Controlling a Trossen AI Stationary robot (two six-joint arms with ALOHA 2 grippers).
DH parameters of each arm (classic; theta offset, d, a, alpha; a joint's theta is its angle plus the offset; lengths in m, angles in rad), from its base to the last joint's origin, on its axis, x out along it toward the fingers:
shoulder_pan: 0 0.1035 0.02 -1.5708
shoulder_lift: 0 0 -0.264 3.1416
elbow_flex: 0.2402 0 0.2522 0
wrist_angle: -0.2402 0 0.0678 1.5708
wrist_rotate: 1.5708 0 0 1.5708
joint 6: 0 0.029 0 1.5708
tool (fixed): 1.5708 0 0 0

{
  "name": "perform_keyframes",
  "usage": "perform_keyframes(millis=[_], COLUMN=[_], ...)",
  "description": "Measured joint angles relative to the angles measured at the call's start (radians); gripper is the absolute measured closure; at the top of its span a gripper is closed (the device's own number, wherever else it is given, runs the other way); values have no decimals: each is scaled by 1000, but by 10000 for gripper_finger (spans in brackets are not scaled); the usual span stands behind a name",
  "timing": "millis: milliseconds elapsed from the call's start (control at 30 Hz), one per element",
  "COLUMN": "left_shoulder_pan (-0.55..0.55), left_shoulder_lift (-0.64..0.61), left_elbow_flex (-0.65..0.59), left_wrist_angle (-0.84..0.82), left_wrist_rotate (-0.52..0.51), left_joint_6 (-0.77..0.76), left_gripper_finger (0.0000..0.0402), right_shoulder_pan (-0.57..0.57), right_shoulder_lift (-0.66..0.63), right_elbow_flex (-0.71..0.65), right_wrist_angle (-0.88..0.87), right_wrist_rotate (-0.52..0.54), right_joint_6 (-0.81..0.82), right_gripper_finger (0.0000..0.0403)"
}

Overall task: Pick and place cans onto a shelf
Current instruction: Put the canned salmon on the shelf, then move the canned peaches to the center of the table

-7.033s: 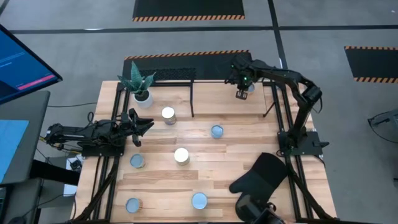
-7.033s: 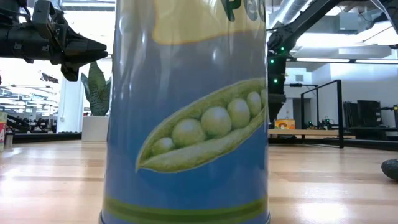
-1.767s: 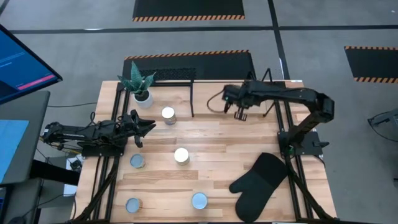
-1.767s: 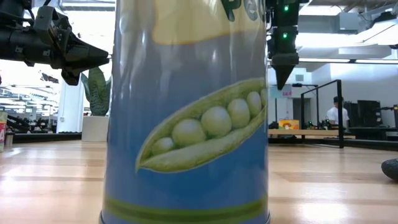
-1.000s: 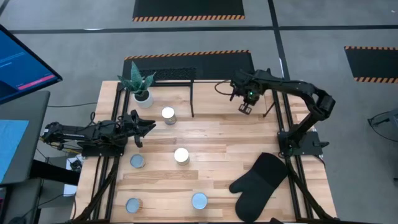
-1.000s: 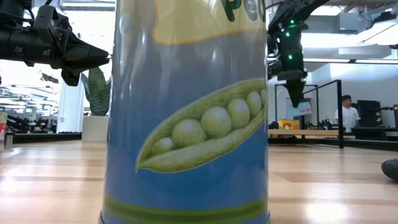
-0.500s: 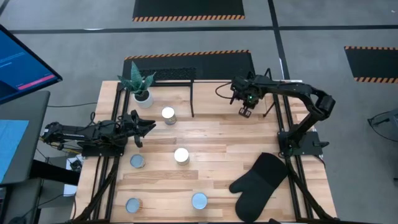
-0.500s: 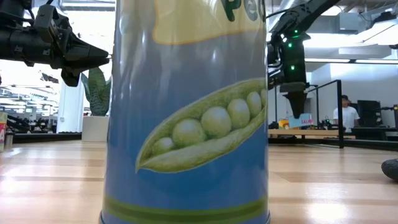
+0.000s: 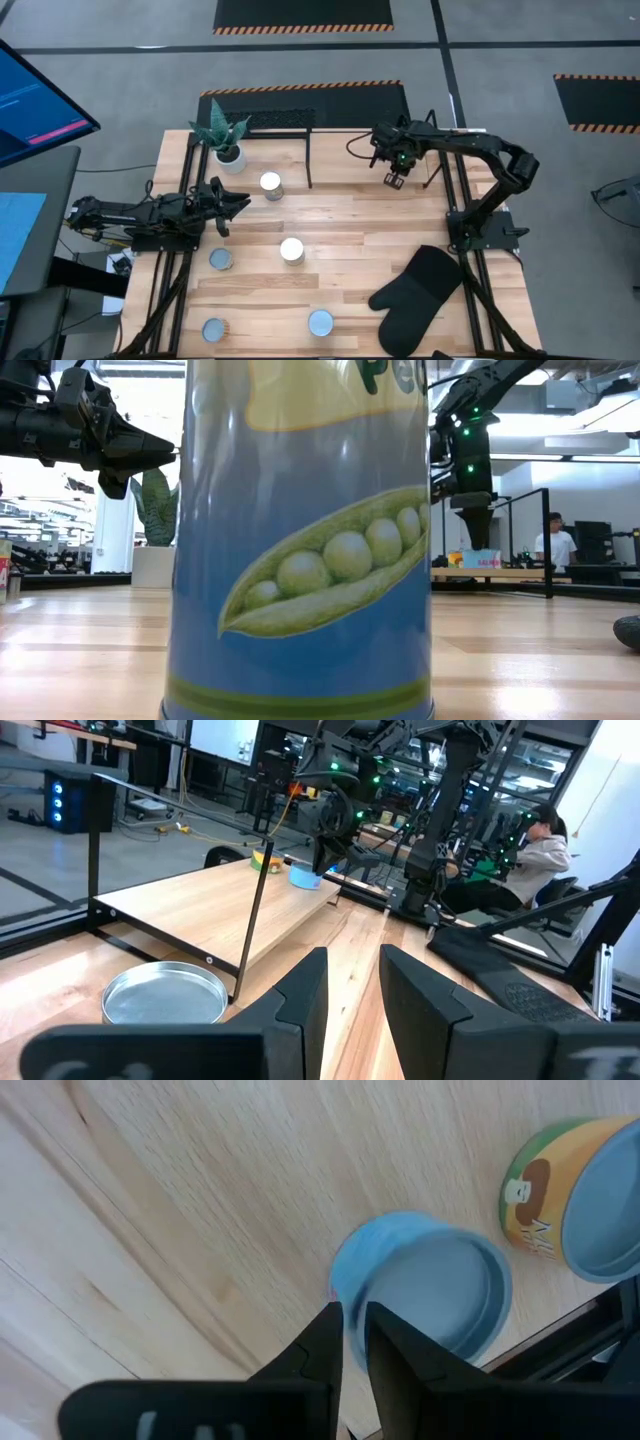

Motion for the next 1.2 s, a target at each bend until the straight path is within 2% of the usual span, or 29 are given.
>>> perform_keyframes(millis=[400,733,1033,1200], left_shoulder_pan=[0,0,0,0], left_shoulder_lift=[0,0,0,0], left_elbow_flex=[0,0,0,0], left_wrist_angle=[0,0,0,0], left_wrist_rotate=[0,0,0,-15], left_joint_6=[0,0,-33,-56], left_gripper_finger=[319,319,319,319], right_shoulder_pan=[3,3,76,190], right_shoulder_lift=[0,0,0,0], right_elbow_flex=[2,96,122,122], right_wrist_angle=[-17,-85,-64,-38], right_wrist_rotate=[6,33,-68,-207], right_joint_6=[-15,5,113,82], right_gripper_finger=[330,330,330,330])
